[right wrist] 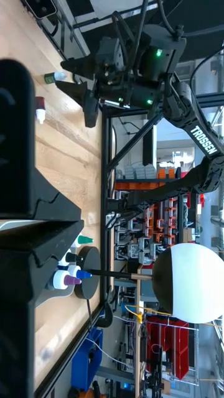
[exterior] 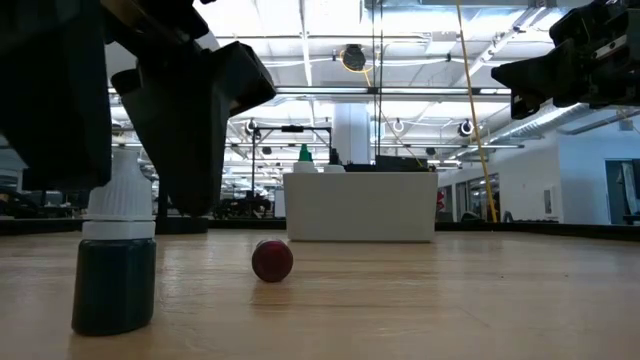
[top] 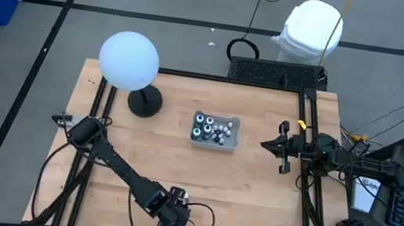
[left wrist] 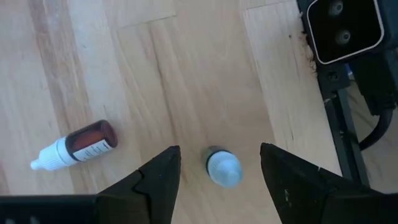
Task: Pick & Place food coloring
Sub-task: Put the small green food coloring bottle into the gray bin
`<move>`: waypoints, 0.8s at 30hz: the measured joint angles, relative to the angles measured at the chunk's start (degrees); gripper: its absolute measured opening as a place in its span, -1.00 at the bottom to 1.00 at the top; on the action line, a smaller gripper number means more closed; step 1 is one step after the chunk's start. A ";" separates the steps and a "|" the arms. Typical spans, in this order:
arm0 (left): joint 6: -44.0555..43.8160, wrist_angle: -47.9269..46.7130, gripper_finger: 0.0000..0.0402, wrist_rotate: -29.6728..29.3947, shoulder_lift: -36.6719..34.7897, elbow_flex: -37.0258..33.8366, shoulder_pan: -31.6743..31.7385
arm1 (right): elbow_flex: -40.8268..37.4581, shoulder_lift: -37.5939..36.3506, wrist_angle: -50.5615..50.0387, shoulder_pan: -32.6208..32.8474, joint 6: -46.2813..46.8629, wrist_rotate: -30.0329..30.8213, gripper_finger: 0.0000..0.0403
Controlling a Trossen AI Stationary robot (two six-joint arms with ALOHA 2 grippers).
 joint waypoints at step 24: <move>-1.14 0.17 0.07 1.58 1.86 0.00 0.26 | -0.02 0.68 -0.02 0.01 -0.16 0.15 -1.00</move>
